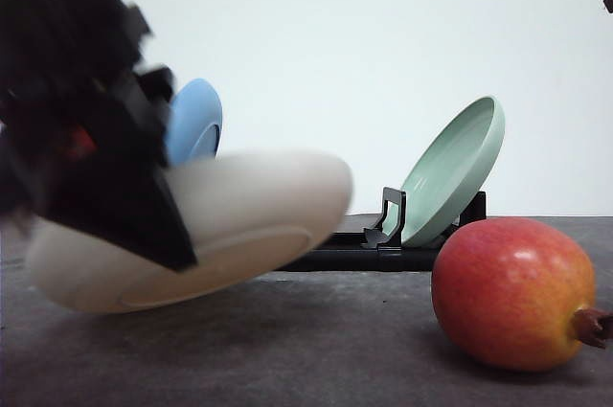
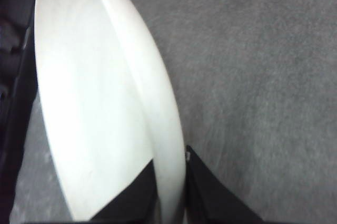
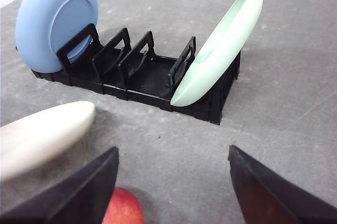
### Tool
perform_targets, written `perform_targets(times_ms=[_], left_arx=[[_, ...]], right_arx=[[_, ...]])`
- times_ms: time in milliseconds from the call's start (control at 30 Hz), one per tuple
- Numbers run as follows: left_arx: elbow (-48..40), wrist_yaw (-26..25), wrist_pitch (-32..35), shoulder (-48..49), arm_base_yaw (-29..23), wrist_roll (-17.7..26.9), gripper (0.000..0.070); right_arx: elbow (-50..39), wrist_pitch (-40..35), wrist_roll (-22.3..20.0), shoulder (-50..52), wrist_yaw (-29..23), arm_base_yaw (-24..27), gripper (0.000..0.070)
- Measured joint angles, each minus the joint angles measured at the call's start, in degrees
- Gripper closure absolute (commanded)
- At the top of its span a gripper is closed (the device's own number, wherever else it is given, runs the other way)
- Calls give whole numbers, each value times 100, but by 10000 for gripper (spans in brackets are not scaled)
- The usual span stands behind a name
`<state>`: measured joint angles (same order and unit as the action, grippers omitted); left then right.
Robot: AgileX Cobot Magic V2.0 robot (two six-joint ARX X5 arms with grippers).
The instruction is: Place pomegranate in white plate
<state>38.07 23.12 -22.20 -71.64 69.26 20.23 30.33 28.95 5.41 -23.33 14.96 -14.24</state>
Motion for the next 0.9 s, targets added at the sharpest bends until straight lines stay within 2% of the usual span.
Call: perform_targets(times_ms=[133, 267, 333, 400, 533, 733, 800, 900], left_arx=[[8, 75, 137, -375, 79, 181, 648], [13, 1, -52, -581, 105, 266, 420], [13, -12, -164, -606, 112, 252, 347], [21, -20, -246, -595, 115, 159, 335], [289, -287, -934, -487, 35, -231, 334], [474, -1613, -1136, 341, -590, -1081, 334], [474, -2102, -1153, 610, -929, -1405, 335], [474, -2500, -1146, 988, -1529, -1798, 335]], right_arx=[[0, 0, 0, 0, 0, 0, 279], [0, 0, -1, 0, 0, 0, 279], [0, 0, 0, 0, 0, 0, 279], [0, 0, 0, 0, 0, 0, 279], [0, 0, 0, 0, 0, 0, 279], [2, 0, 0, 0, 0, 0, 279], [0, 0, 0, 0, 0, 0, 279], [0, 0, 0, 0, 0, 0, 278]])
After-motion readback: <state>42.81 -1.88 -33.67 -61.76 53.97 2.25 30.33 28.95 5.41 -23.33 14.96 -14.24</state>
